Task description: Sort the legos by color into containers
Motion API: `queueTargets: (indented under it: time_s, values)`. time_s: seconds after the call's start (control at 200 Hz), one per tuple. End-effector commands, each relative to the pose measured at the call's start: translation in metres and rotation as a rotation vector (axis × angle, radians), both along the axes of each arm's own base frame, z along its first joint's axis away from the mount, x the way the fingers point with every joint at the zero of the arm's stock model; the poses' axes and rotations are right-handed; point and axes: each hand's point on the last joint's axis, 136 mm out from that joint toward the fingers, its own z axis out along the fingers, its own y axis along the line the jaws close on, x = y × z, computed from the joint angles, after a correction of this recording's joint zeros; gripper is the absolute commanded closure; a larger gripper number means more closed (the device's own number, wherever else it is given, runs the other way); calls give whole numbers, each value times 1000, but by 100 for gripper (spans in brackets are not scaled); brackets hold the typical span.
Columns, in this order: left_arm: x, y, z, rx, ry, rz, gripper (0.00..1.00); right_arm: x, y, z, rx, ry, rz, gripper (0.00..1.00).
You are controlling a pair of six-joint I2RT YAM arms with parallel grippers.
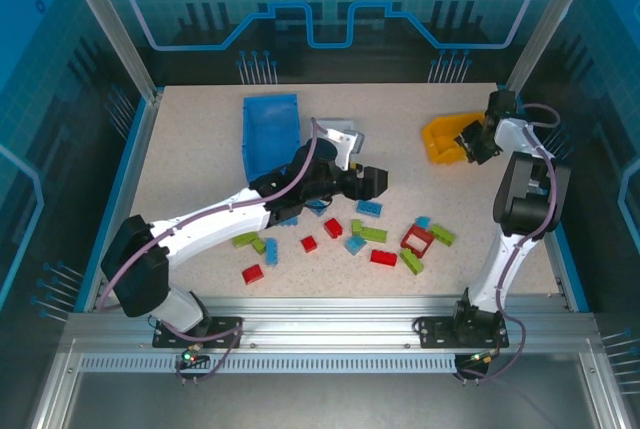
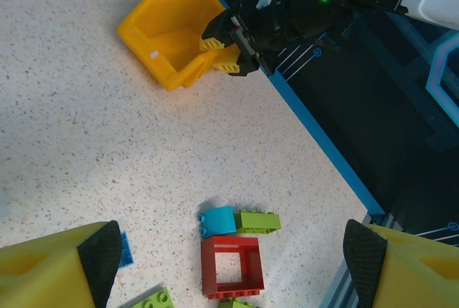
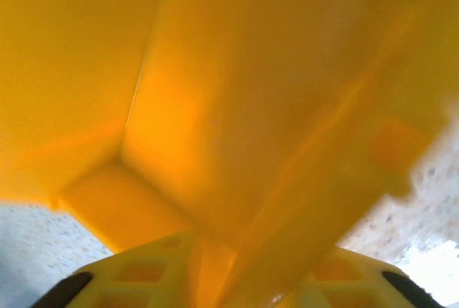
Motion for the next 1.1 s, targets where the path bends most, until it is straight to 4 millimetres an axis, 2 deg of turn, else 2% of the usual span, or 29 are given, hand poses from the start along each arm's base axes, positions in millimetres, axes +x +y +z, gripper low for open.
queueTargets:
  time_s: [0.0, 0.045, 0.17, 0.385, 0.505, 0.765, 1.095]
  values:
    - [-2, 18, 8, 38, -45, 43, 15, -3, 4, 4, -96, 55, 117, 80]
    - [-3, 23, 9, 50, -48, 58, 15, -4, 8, 6, -132, 73, 165, 86]
    - [-4, 39, 13, 85, -50, 105, 15, -7, 26, 11, -222, 94, 319, 93]
    - [-11, 83, 8, 173, 24, 237, 16, -7, 103, 27, -278, 15, 693, 94]
    - [-22, 97, 1, 190, 61, 254, 16, -10, 138, 27, -256, -13, 839, 94]
    - [-40, 114, -8, 184, 106, 271, 17, -19, 160, 11, -233, 42, 952, 96]
    - [-47, 107, -23, 201, 151, 226, 19, -14, 178, -9, -142, 61, 956, 93]
